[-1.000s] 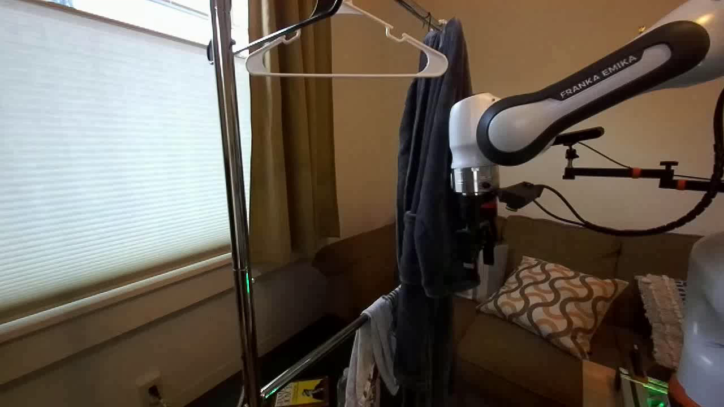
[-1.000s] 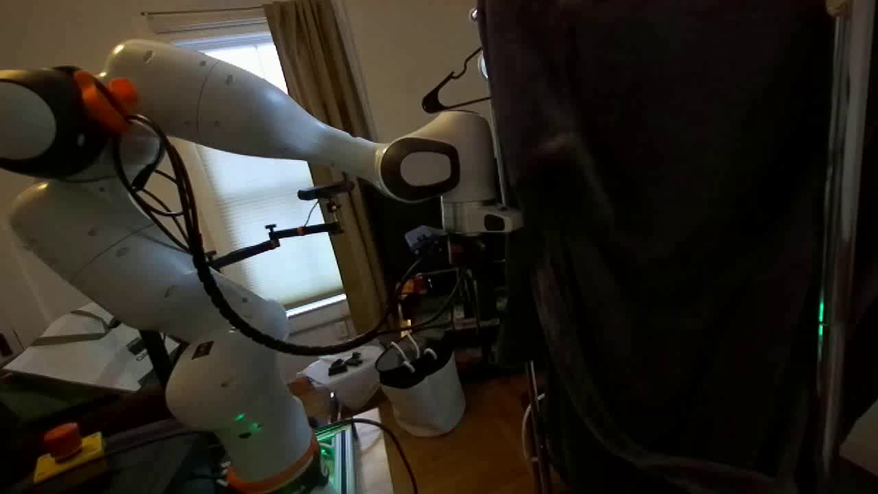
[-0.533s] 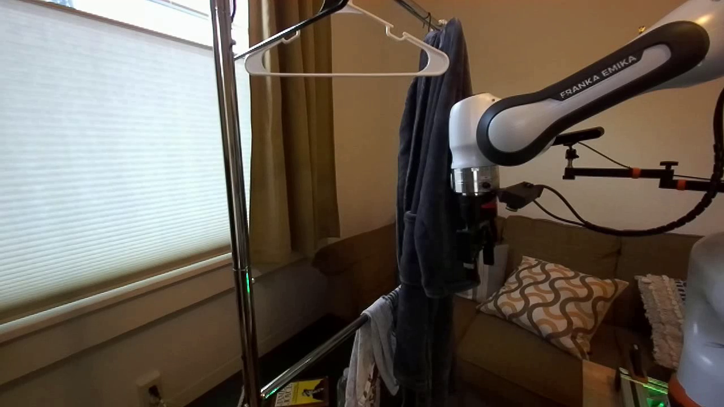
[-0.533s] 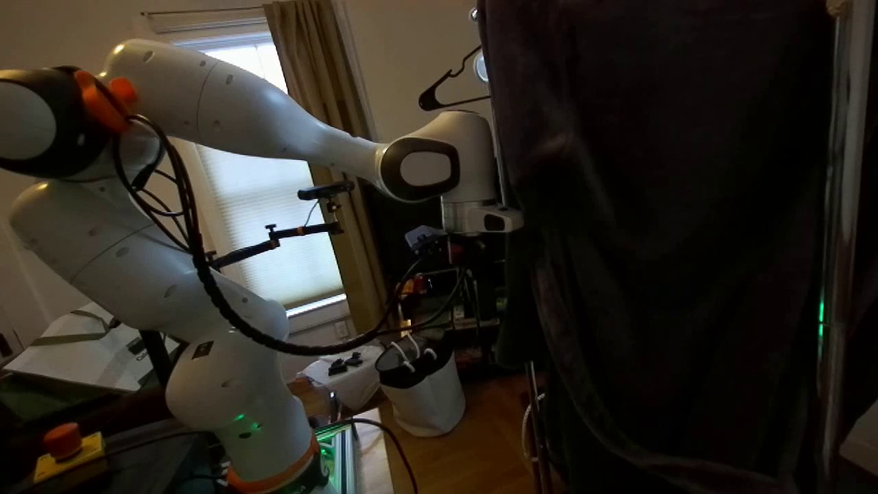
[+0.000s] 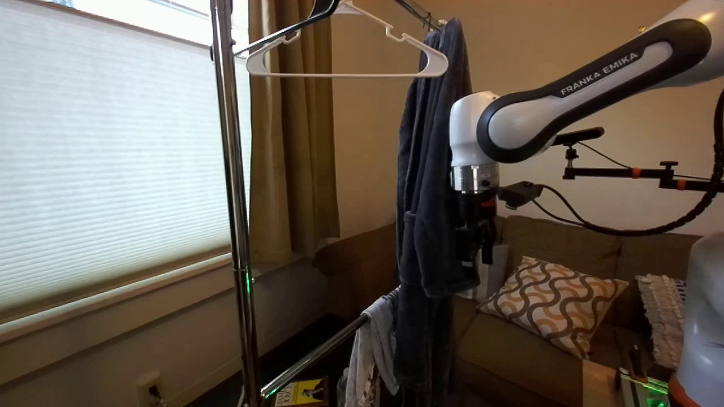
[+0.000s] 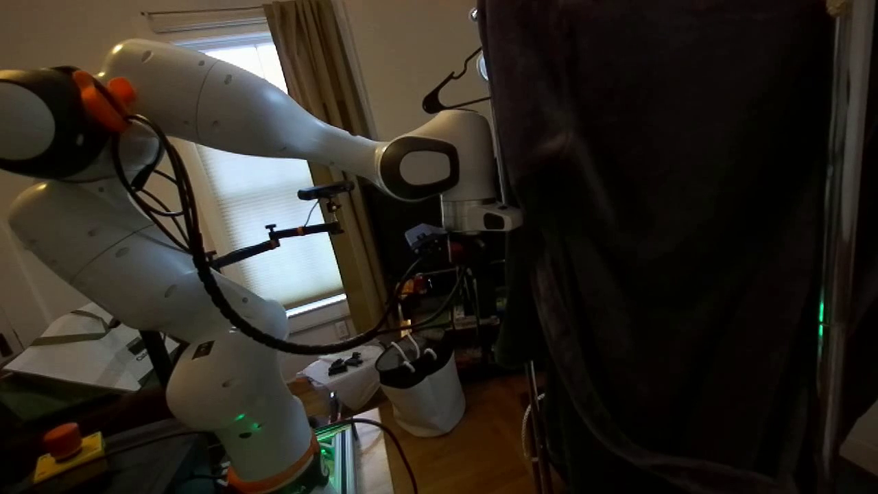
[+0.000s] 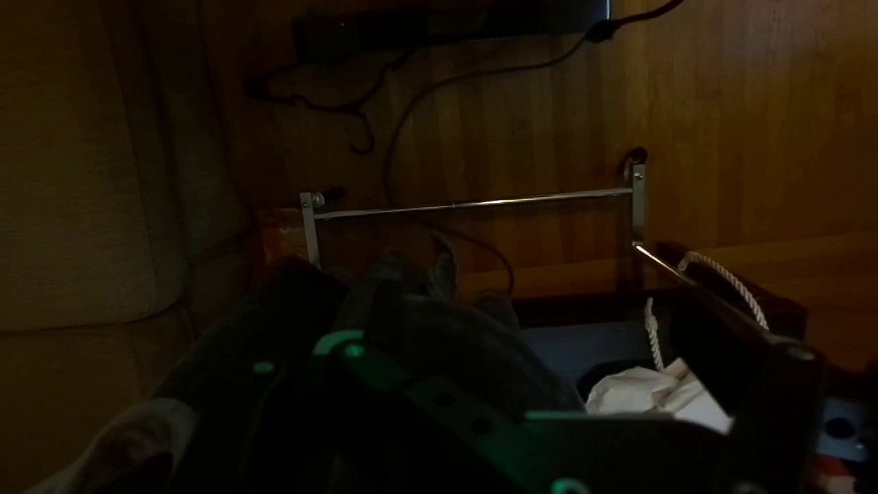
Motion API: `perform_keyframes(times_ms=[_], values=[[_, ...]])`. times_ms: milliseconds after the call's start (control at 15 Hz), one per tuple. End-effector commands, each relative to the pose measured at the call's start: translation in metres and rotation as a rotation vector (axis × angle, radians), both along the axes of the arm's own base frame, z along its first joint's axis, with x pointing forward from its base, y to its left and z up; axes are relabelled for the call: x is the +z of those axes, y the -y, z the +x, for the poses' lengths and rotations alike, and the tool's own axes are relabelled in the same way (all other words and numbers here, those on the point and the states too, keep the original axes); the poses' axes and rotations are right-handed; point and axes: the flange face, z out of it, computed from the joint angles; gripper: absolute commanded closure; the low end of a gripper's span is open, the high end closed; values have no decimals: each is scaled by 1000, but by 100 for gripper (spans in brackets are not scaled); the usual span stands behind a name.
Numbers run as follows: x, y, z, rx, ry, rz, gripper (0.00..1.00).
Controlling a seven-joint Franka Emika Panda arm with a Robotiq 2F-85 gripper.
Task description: Move the white hanger to the bottom rail
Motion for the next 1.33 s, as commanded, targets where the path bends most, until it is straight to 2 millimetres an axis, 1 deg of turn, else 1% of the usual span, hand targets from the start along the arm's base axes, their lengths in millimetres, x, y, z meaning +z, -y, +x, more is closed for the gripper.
perform_keyframes(times_ms=[0, 67, 133, 267, 467, 600, 667, 733, 800, 867, 1000, 1267], values=[[45, -19, -17, 24, 118, 102, 0], [63, -31, -22, 55, 158, 125, 0], [79, -39, -27, 74, 191, 134, 0], [116, -52, -43, 131, 269, 170, 0], [167, -65, -74, 201, 394, 178, 0], [200, -67, -94, 206, 492, 172, 0], [210, -63, -101, 186, 525, 131, 0], [196, -65, -78, 189, 480, 156, 0], [207, -64, -87, 190, 514, 153, 0], [214, -64, -95, 191, 535, 150, 0], [239, -63, -104, 233, 670, 157, 0], [295, -47, -129, 229, 844, 155, 0]])
